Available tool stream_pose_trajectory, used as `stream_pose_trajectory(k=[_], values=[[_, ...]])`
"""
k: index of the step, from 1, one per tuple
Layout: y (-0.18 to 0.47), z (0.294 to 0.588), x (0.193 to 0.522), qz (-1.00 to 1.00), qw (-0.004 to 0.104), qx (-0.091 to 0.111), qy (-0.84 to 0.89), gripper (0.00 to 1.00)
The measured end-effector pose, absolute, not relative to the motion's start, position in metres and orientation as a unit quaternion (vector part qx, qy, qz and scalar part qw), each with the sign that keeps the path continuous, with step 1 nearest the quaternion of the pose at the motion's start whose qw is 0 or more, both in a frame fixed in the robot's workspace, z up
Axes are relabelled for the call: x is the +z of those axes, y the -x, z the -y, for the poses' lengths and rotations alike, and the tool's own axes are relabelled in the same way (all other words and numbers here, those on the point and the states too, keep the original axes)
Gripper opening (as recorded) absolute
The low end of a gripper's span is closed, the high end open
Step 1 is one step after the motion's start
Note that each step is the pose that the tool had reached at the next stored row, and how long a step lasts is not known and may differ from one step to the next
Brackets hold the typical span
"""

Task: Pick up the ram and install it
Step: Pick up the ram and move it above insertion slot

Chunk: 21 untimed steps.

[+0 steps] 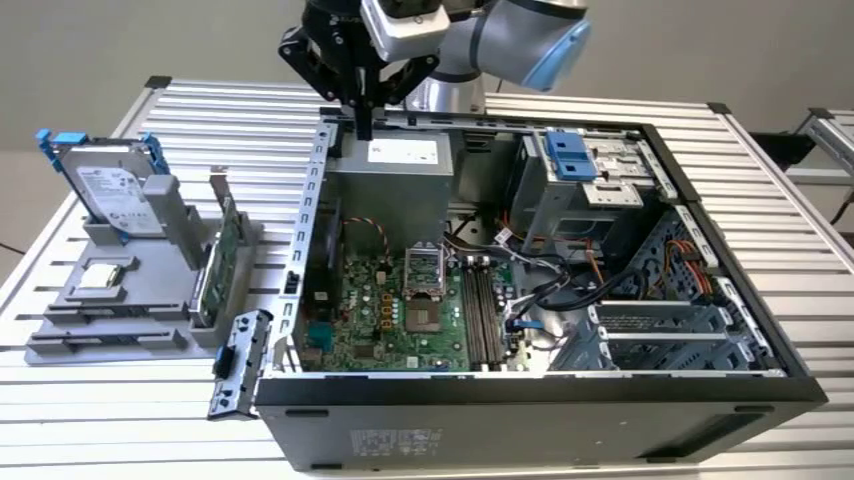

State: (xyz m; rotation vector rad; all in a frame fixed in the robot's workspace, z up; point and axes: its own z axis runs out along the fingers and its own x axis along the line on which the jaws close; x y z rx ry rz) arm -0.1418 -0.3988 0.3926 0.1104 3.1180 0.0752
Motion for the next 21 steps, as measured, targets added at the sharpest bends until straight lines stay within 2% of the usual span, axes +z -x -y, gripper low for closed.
stream_pose_trajectory(k=[21], values=[[0.179, 0.399, 0.393, -0.999, 0.01, 0.024, -0.035, 0.0]])
